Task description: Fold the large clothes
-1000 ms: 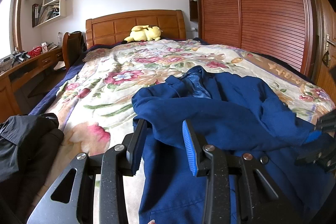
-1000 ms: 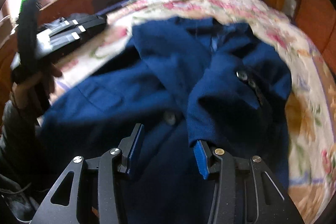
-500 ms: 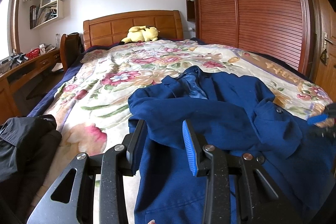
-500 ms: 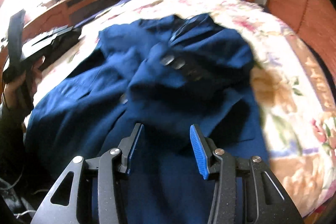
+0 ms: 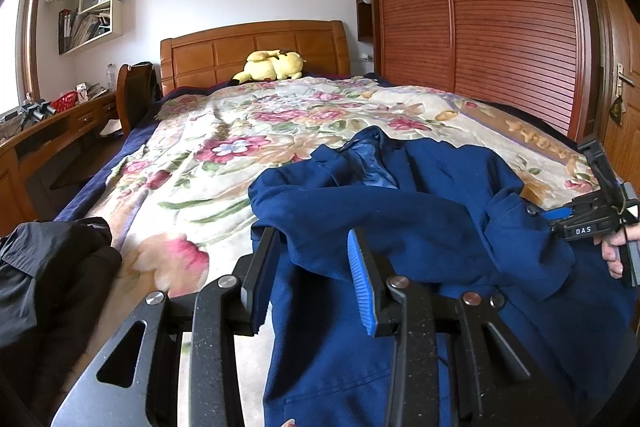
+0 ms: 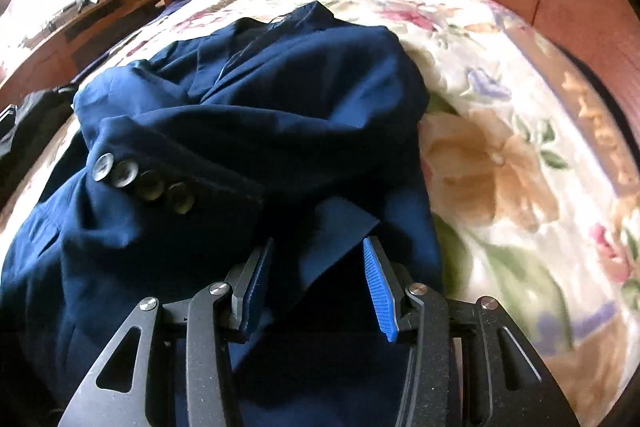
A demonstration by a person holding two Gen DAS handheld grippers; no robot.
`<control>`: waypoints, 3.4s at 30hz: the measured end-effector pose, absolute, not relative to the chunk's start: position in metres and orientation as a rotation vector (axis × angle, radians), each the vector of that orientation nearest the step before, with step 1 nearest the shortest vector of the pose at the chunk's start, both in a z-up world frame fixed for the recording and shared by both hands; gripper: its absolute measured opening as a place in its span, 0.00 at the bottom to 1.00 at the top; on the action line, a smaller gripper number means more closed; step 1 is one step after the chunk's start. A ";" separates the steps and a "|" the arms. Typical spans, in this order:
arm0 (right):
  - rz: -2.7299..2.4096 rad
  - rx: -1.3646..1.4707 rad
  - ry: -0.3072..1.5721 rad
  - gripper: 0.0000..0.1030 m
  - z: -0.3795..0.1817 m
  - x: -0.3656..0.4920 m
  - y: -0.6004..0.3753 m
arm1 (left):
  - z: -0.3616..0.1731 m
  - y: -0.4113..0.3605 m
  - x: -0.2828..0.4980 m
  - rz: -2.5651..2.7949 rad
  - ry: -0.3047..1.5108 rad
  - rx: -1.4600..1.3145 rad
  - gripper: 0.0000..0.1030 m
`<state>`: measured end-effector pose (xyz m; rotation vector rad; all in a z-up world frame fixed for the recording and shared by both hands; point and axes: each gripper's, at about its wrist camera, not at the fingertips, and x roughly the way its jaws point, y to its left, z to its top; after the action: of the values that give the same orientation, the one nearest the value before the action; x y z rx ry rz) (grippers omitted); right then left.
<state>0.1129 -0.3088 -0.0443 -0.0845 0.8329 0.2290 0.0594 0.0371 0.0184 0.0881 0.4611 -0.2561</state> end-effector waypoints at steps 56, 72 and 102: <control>0.609 -0.308 0.749 0.43 -0.027 0.101 -0.191 | 0.021 0.048 0.058 -0.240 0.469 0.076 0.35; 0.728 -0.444 0.871 0.43 -0.081 0.126 -0.104 | -0.002 0.089 0.028 -0.177 0.506 0.060 0.35; 0.454 -0.109 0.575 0.35 -0.014 -0.069 -0.294 | 0.017 -0.030 -0.028 -0.389 0.502 0.067 0.35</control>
<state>-0.0694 -0.2944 -0.0141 -0.1090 0.5750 0.4540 -0.0280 -0.0298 0.0168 0.0669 0.5025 -0.3892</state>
